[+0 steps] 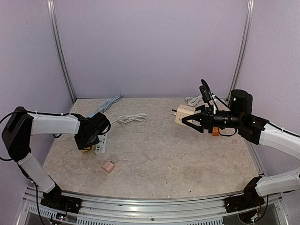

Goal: Insert the plug
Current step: Pick up the plug from the center of the board, then move the socket to the center of the board.

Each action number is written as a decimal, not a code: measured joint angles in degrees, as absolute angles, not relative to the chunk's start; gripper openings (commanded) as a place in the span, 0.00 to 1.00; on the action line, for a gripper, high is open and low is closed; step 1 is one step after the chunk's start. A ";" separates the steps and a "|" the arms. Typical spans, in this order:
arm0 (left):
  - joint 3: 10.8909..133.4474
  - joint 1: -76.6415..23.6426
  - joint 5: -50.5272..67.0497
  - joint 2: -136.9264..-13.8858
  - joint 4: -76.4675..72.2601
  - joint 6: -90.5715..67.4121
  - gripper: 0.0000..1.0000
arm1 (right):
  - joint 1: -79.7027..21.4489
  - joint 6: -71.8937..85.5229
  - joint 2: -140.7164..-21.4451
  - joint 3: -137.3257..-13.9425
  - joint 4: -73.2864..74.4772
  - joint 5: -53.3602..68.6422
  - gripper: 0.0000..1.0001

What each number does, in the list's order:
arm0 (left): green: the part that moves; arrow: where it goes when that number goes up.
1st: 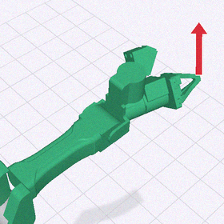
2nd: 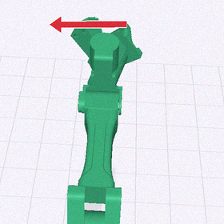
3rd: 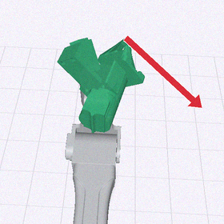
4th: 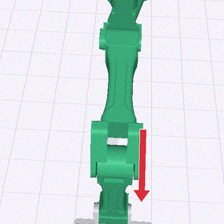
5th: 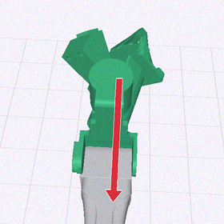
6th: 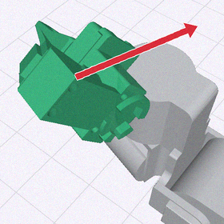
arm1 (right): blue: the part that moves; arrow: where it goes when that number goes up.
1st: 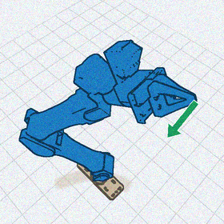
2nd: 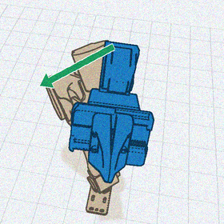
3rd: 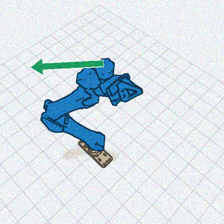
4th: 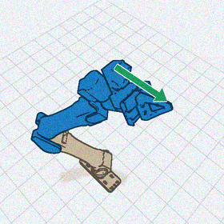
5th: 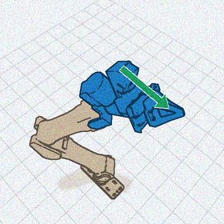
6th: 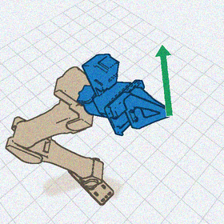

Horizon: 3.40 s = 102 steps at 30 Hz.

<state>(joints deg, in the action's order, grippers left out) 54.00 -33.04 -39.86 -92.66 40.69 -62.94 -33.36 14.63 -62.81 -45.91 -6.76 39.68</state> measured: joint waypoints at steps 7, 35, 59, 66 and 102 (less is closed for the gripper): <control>53.98 -32.62 -39.53 -93.06 40.38 -64.23 0.81 | -33.36 14.66 -62.74 -45.89 -6.76 39.66 0.00; 60.77 -36.99 -31.97 -100.62 27.79 -51.75 0.99 | -33.36 14.52 -63.55 -46.65 -5.67 38.22 0.00; 64.29 -35.51 -30.76 -105.49 26.41 -50.33 0.97 | -33.36 14.17 -64.69 -46.54 -5.23 37.52 0.00; 64.03 -35.22 -31.68 -105.49 27.29 -51.37 0.92 | -33.36 14.20 -64.79 -46.54 -5.26 37.58 0.00; 95.35 -38.39 -20.60 -127.66 27.46 -41.58 0.26 | -33.36 12.32 -63.83 -49.34 -1.43 35.44 0.00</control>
<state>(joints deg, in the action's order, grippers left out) 95.35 -38.39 -20.60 -127.66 27.46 -41.58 -33.36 12.32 -63.83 -49.34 -1.43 35.44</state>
